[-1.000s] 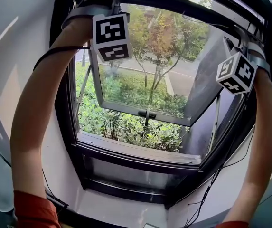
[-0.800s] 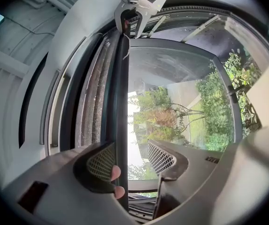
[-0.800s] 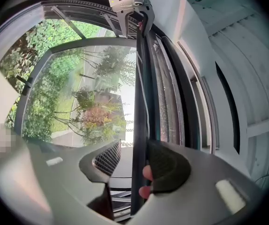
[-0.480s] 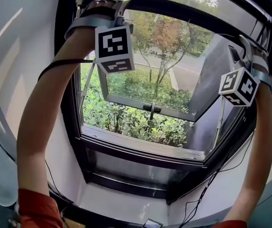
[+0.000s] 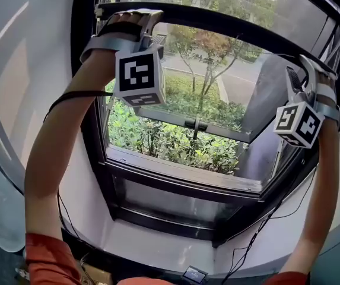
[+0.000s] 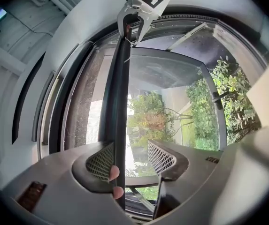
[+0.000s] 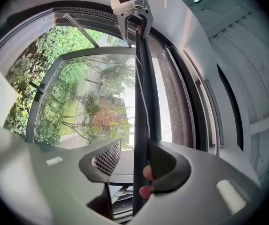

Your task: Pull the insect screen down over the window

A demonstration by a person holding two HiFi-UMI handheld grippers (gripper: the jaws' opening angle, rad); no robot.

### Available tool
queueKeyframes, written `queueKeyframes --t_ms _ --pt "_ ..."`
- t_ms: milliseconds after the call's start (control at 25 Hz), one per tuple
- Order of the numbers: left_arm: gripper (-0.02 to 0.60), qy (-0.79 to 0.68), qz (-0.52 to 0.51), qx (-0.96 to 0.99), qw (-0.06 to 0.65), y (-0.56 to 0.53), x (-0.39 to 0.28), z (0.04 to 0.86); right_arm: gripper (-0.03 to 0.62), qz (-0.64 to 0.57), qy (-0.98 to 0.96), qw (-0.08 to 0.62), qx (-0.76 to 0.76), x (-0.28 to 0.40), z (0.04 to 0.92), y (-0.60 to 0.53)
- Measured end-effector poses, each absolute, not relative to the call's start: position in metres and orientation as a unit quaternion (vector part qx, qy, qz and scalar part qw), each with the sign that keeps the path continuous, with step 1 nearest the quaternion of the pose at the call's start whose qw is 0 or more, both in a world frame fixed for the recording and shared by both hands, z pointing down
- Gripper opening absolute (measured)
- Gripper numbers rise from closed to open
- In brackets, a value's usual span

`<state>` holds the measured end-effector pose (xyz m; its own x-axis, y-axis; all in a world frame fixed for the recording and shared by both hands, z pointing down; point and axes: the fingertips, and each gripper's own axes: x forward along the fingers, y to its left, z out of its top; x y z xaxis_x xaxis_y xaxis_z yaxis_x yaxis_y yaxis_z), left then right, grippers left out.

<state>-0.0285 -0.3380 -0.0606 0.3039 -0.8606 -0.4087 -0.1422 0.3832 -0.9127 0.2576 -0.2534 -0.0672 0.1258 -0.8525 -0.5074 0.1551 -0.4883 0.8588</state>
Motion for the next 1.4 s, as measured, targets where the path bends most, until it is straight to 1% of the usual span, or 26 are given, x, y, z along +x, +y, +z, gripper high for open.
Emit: queueKeyframes --t_ms 360,680,840,1400 --pt "0.218 0.508 -0.29 -0.489 0.647 -0.336 -0.029 -0.019 0.195 -0.591 -0.296 0.423 0.619 0.257 -0.023 -0.252" --pt "0.219 0.502 -0.298 -0.49 0.647 -0.336 -0.03 0.013 0.195 -0.59 -0.306 0.41 0.625 0.256 0.006 -0.251" --pt "0.219 0.503 -0.303 -0.49 0.645 -0.337 -0.03 0.033 0.195 -0.582 -0.312 0.421 0.622 0.255 0.026 -0.251" --pt "0.219 0.477 -0.317 -0.512 0.64 -0.332 -0.03 0.095 0.195 -0.573 -0.34 0.427 0.612 0.254 0.091 -0.246"
